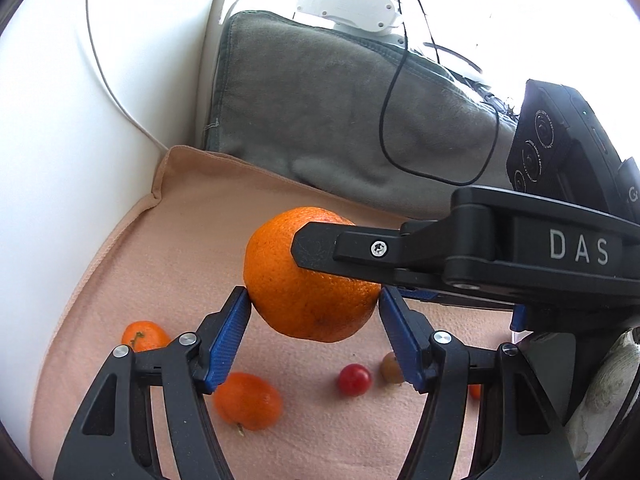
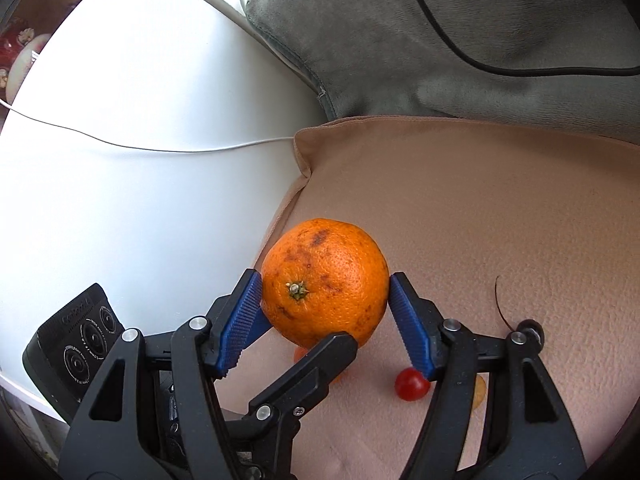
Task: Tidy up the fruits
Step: 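Lift the tangerine with the right gripper and carry it toward the plate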
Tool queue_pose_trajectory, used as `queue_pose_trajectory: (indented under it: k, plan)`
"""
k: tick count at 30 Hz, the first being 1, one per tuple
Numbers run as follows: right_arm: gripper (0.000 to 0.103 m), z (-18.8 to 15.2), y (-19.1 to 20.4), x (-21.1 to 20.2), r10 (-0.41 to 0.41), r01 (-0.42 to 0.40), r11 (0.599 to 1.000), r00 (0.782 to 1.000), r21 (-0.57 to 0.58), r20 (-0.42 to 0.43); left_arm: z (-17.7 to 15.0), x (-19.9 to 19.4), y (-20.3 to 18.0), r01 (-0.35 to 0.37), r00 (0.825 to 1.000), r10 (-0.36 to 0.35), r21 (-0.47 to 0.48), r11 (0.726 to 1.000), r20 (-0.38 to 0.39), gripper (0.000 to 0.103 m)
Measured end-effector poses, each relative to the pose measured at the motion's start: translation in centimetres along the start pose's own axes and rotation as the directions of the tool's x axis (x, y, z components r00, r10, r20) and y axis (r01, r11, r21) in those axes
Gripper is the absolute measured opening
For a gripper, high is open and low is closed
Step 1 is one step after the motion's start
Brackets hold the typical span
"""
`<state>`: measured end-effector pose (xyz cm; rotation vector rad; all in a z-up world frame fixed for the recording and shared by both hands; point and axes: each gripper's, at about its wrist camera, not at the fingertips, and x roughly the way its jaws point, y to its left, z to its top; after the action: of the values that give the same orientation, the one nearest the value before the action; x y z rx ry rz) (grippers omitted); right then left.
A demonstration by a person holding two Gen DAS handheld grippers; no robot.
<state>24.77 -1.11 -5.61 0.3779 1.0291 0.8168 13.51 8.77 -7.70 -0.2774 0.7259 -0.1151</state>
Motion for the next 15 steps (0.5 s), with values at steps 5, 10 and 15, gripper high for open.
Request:
queue_pose_trajectory:
  k: [5,10,15]
  plan:
    - [0.068,-1.2,0.2,-2.6,-0.022,0.022,1.000,0.999,-0.006,0.026,-0.8,-1.2,-2.2,0.028,1.000,-0.028,0.019,0.999,0.013,0.066]
    - [0.068,-3.0,0.1,-6.2,-0.041,0.042,0.999,0.997,-0.006,0.066,-1.9,-2.4,-4.7,0.059,0.998,-0.060,0.049,0.997,0.021,0.066]
    - [0.068,-5.1,-0.9,-9.1,-0.062,0.061,0.998,0.993,0.013,0.099,-3.3,-3.0,-7.5,0.090,0.996,-0.092,0.083,0.992,0.015,0.066]
